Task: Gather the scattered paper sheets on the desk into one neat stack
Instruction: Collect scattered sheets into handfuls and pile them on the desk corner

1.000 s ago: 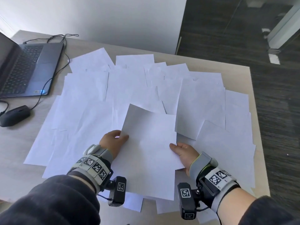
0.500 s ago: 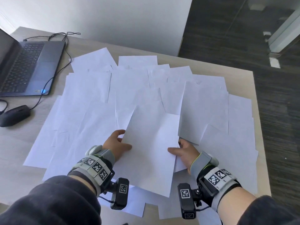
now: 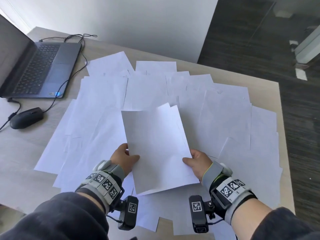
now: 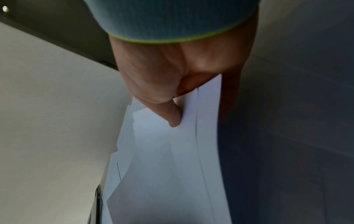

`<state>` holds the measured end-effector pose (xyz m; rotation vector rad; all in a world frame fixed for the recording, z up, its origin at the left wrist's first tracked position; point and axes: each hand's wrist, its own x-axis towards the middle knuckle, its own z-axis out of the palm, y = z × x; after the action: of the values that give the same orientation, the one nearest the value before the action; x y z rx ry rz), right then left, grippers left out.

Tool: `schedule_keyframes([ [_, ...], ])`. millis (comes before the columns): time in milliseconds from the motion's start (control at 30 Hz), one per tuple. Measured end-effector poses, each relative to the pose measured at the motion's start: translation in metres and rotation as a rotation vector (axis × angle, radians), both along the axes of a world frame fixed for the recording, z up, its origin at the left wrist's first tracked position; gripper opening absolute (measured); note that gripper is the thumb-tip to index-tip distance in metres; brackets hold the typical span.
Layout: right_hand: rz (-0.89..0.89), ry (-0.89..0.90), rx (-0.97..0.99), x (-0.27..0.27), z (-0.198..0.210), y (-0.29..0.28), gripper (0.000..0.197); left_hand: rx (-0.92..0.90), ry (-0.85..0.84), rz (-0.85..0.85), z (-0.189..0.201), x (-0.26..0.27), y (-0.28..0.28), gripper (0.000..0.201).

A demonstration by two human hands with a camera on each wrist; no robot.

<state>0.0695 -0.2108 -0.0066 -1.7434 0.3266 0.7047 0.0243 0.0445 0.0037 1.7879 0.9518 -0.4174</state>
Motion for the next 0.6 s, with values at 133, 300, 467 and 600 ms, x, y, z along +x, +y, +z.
schedule_keyframes([
  [133, -0.113, 0.0, 0.159, 0.002, 0.003, -0.008, 0.027, 0.089, -0.079, -0.05, -0.001, -0.004, 0.005, 0.053],
  [300, -0.153, 0.015, 0.262, 0.003, 0.006, -0.021, 0.03, -0.389, 0.013, 0.145, 0.002, -0.002, -0.005, 0.053],
  [467, -0.124, -0.023, 0.216, 0.007, 0.011, -0.021, 0.023, -0.465, 0.039, 0.144, -0.007, -0.004, -0.019, 0.031],
  [600, -0.022, -0.283, -0.361, 0.02, 0.004, -0.038, 0.005, -0.227, 0.008, 0.122, -0.015, 0.001, -0.006, 0.014],
])
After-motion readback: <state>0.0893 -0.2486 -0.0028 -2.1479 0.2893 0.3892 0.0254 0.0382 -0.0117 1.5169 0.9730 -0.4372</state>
